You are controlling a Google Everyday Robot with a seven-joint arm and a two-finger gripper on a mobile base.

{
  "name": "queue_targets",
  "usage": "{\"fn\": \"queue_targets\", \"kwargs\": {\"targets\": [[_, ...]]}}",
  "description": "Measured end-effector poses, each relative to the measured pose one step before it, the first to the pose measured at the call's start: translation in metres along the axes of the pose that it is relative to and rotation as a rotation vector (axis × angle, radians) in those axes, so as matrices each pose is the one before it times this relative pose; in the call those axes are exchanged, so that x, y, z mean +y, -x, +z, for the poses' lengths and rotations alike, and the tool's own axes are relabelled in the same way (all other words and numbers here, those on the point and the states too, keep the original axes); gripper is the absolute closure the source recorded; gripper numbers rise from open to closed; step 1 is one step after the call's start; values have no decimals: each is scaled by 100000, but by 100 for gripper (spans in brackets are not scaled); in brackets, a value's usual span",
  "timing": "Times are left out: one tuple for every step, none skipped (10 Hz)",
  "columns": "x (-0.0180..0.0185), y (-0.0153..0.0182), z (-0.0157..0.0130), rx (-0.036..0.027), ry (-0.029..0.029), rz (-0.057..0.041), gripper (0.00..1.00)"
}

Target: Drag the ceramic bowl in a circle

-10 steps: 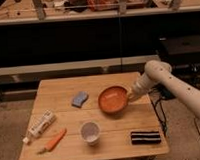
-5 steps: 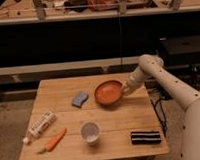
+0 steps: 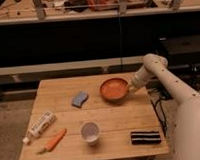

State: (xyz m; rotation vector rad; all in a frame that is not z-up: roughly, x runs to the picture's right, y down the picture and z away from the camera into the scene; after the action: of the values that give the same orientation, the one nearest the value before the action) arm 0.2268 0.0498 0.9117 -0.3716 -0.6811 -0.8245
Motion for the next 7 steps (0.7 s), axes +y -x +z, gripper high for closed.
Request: {"fn": "queue_targets", "kwargs": {"targets": [[1141, -1147, -264, 616, 443, 2407, 99], [871, -693, -181, 529, 457, 1836, 99], [1118, -468, -382, 709, 425, 1222, 99], [1350, 222, -322, 90, 740, 359, 99], [1105, 468, -416, 686, -131, -40, 99], [1437, 776, -445, 65, -582, -126, 99], [1155, 544, -475, 323, -447, -101, 99]]}}
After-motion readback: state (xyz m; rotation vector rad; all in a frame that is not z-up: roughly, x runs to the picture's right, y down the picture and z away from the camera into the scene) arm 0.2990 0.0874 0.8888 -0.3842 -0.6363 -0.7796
